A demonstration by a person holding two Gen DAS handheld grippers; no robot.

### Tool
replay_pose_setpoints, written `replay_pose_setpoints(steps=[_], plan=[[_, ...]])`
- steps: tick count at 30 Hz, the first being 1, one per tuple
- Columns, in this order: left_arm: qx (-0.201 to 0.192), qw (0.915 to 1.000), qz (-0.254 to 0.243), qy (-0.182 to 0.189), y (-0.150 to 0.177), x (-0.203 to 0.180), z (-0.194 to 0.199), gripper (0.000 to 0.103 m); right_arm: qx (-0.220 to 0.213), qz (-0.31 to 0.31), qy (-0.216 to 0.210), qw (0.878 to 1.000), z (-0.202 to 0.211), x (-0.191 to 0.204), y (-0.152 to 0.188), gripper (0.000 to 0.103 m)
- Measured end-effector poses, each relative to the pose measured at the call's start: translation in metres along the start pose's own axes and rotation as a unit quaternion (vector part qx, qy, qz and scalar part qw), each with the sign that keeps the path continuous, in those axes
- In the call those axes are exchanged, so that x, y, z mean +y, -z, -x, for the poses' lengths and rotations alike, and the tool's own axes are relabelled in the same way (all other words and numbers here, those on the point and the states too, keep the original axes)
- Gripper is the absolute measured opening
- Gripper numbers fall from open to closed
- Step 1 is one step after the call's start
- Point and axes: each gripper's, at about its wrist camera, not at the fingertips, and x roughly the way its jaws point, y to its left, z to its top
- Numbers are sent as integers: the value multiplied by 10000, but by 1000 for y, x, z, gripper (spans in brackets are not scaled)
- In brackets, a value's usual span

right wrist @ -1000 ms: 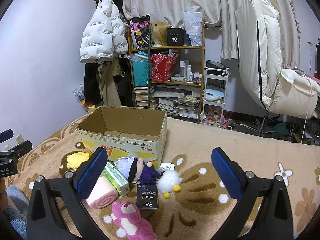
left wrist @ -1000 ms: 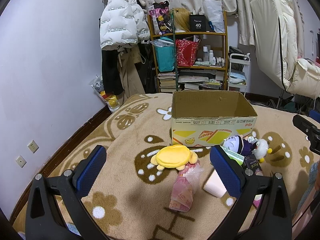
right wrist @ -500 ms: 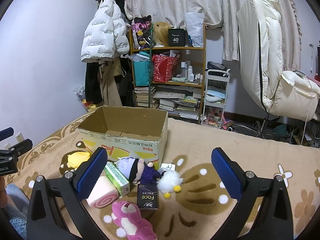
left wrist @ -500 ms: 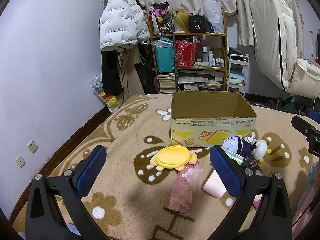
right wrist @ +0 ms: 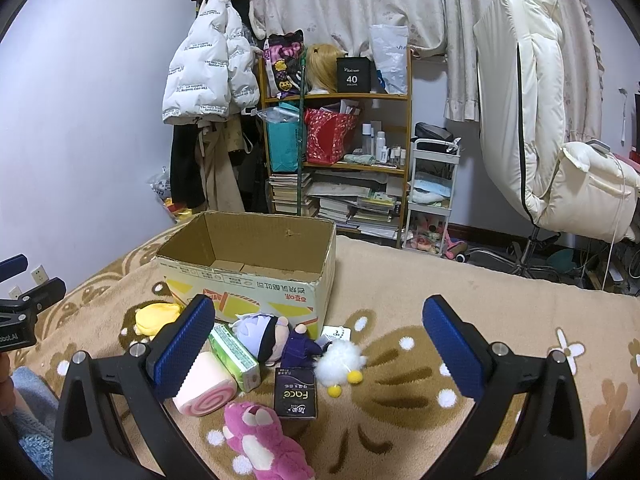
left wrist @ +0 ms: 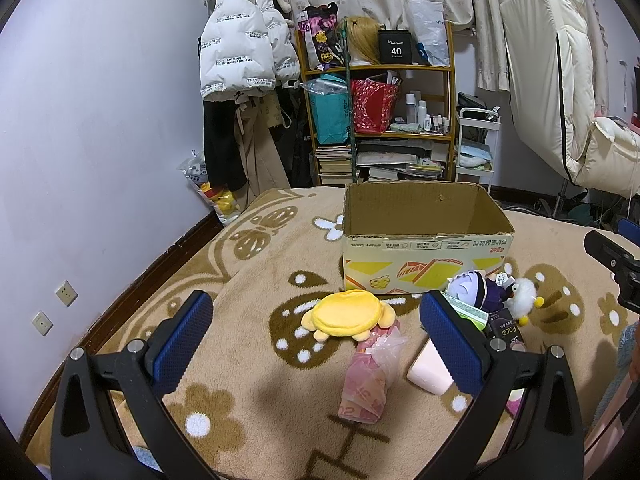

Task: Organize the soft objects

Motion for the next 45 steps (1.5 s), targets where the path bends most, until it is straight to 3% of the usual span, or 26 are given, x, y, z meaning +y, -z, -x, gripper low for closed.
replay_pose_setpoints(steps=[19, 32, 39, 45], plan=[[93, 9999, -37, -31, 11, -1, -6, 102, 23, 25, -33, 10000, -4, 6, 3, 103], [771, 9961, 387, 200, -3, 7, -38, 102, 456, 15, -302, 9985, -20, 5, 2, 103], [1347, 9899, 351, 270, -4, -3, -67, 102, 1162, -115, -412, 9923, -50, 4, 10, 103], [1961, 9801, 117, 267, 7, -14, -101, 102, 2085, -325, -575, 9758, -83, 0, 29, 103]])
